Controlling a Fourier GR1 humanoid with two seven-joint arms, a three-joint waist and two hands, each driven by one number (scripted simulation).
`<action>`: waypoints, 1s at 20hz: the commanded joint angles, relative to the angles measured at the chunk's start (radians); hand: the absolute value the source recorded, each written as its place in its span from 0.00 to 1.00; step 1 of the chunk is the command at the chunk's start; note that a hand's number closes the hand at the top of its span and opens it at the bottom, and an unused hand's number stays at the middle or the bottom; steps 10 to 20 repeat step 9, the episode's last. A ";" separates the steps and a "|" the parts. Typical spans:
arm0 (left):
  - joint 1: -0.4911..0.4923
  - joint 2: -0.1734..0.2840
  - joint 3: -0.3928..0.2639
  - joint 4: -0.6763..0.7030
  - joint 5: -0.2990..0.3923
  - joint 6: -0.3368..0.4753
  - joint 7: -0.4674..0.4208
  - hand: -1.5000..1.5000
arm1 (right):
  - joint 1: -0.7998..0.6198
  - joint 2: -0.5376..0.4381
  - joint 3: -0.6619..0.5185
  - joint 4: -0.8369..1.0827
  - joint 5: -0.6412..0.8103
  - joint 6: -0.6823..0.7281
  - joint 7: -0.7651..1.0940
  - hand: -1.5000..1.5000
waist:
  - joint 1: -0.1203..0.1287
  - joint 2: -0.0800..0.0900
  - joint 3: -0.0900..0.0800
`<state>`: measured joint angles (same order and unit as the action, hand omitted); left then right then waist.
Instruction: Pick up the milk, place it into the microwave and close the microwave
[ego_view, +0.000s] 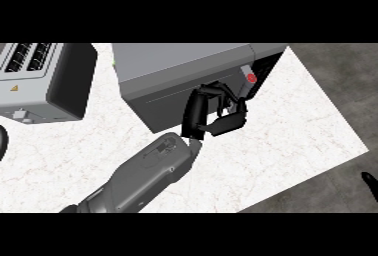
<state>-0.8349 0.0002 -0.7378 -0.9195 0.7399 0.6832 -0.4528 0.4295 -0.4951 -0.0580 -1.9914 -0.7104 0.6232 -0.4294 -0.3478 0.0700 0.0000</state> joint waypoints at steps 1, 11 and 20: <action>-0.087 0.000 0.038 0.104 0.012 -0.042 0.007 1.00 | 0.014 -0.011 -0.004 -0.006 -0.023 0.018 0.000 0.00 | -0.014 0.021 0.000; -0.102 0.000 0.033 0.119 0.041 -0.039 0.001 1.00 | 0.029 -0.043 -0.022 -0.028 -0.060 0.041 0.016 0.00 | -0.017 0.017 0.001; -0.102 0.000 0.033 0.119 0.041 -0.039 0.001 1.00 | 0.029 -0.043 -0.022 -0.028 -0.060 0.041 0.016 0.00 | -0.017 0.017 0.001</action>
